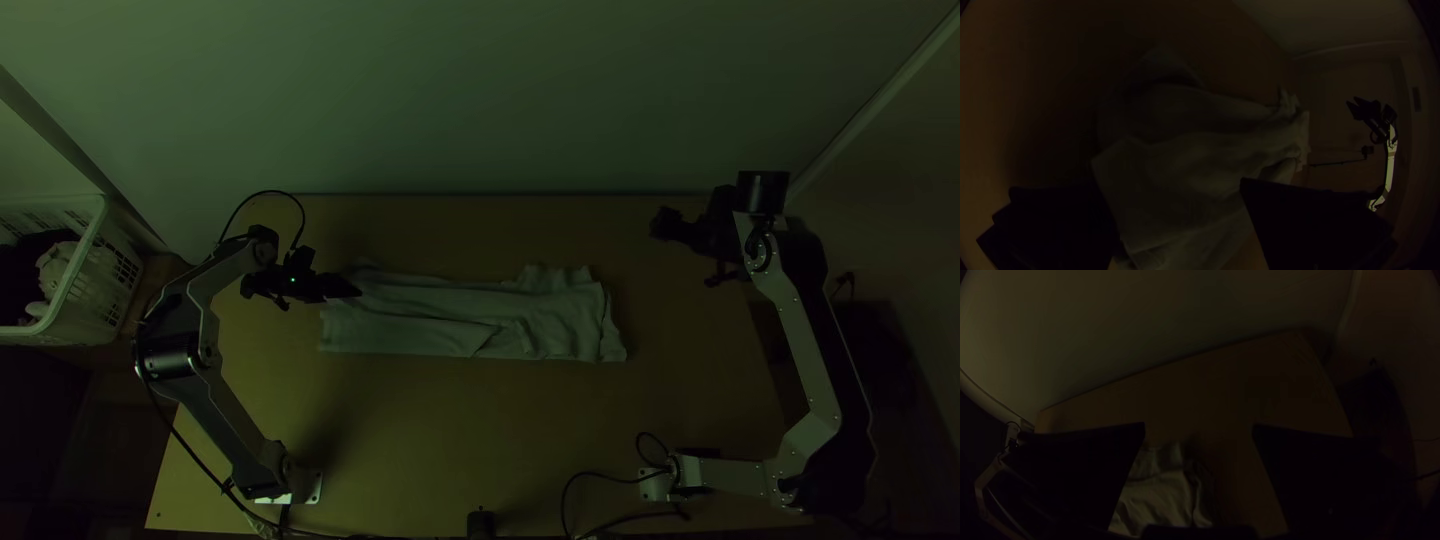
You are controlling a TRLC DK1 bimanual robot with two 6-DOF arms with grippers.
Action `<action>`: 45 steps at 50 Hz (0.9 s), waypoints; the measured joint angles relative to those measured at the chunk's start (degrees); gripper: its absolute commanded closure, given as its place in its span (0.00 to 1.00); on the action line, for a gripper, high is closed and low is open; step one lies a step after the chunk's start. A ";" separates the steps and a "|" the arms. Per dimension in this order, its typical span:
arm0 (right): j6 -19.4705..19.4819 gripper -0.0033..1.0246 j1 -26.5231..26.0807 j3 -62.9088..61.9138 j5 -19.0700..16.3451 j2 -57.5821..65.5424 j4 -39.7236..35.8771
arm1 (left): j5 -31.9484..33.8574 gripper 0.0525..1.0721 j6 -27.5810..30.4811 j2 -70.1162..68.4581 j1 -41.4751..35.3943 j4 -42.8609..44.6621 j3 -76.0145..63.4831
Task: Fold the t-shirt
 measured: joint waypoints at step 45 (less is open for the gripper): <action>0.02 0.04 0.17 -3.96 -0.02 -3.41 0.07 | -12.94 0.97 -21.31 -6.03 -10.01 18.51 -8.22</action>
